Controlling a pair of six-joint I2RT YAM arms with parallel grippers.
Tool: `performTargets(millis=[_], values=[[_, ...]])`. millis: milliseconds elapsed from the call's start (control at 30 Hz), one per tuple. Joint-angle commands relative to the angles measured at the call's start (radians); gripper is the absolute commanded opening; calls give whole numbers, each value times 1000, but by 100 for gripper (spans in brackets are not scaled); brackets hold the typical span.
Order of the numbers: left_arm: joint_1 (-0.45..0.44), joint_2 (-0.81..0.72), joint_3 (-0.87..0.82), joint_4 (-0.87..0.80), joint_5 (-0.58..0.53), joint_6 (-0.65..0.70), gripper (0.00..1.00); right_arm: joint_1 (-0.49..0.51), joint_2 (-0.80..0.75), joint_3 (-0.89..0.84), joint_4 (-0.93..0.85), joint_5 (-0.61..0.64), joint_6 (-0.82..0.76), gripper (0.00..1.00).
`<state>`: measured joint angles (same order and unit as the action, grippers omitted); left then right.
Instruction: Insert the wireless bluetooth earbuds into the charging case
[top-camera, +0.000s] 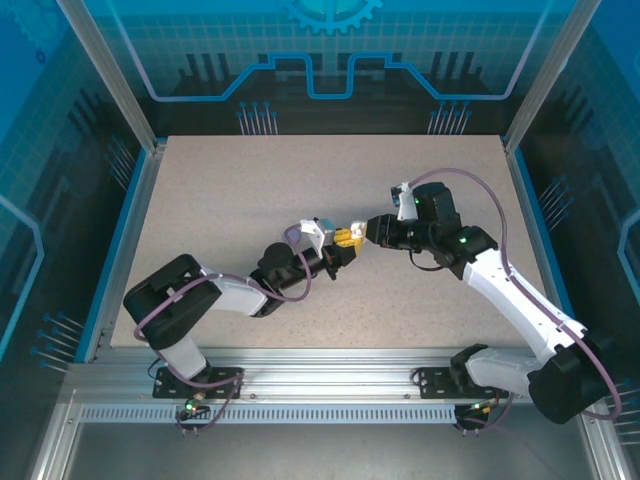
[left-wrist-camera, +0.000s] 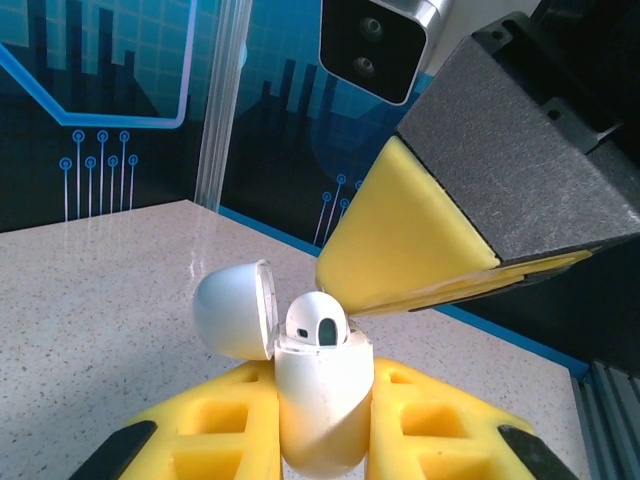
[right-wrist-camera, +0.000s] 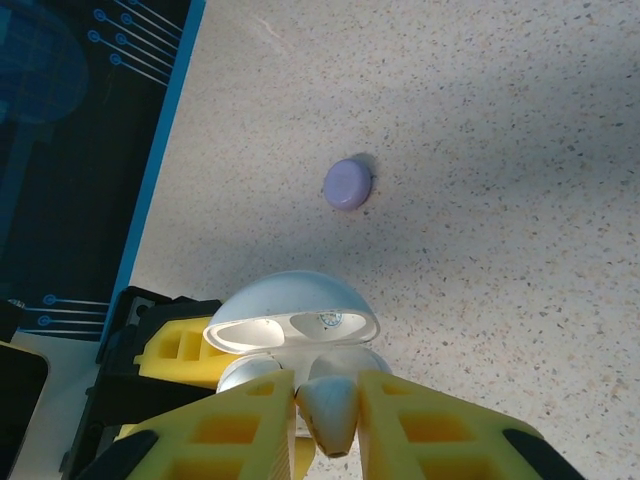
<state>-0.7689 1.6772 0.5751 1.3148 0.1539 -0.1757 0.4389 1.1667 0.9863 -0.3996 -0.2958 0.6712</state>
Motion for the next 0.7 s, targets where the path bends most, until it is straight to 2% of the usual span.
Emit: performTargets(millis=[0, 667], values=[[-4, -40, 19, 85, 28, 30, 20, -12, -9, 2, -8, -52, -16, 23], [-4, -42, 32, 85, 42, 39, 20, -34, -7, -1, -1, -98, -33, 24]])
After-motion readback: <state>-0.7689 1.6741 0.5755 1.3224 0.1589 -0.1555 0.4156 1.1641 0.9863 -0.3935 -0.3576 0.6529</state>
